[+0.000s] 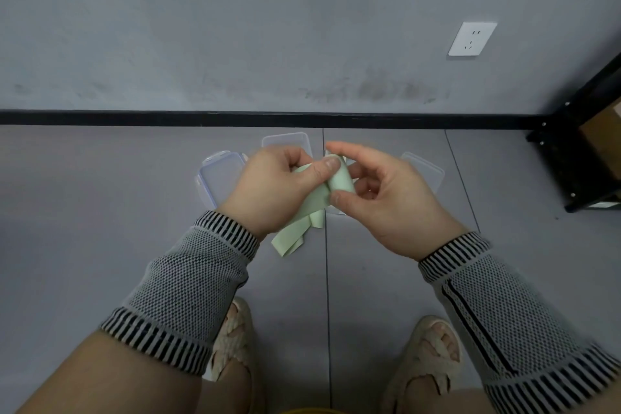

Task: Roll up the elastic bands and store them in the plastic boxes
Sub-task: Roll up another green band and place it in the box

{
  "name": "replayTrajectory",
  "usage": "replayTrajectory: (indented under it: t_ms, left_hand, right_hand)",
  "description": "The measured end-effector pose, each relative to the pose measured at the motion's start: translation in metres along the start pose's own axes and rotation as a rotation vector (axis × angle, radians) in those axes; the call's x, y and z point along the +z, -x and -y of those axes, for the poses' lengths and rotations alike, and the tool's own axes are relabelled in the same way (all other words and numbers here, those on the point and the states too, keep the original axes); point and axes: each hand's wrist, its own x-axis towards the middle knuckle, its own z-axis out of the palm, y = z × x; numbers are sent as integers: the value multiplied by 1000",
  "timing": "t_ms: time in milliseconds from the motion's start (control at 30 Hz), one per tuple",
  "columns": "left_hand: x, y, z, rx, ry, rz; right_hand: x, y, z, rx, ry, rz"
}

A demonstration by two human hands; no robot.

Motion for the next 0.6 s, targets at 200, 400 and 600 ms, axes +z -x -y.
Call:
replayTrajectory:
  t_ms: [200,400,600]
  left_hand:
    - [2,1,-3,-60,186,-47]
    - [-2,4,-2,-92,215,137]
    - [-7,6,-1,-47,341,203]
  right_hand:
    - [3,2,-1,162,-261,-169]
    - [-4,-1,1,108,-283,-189]
    - [-12,-1,3,97,-282,-124]
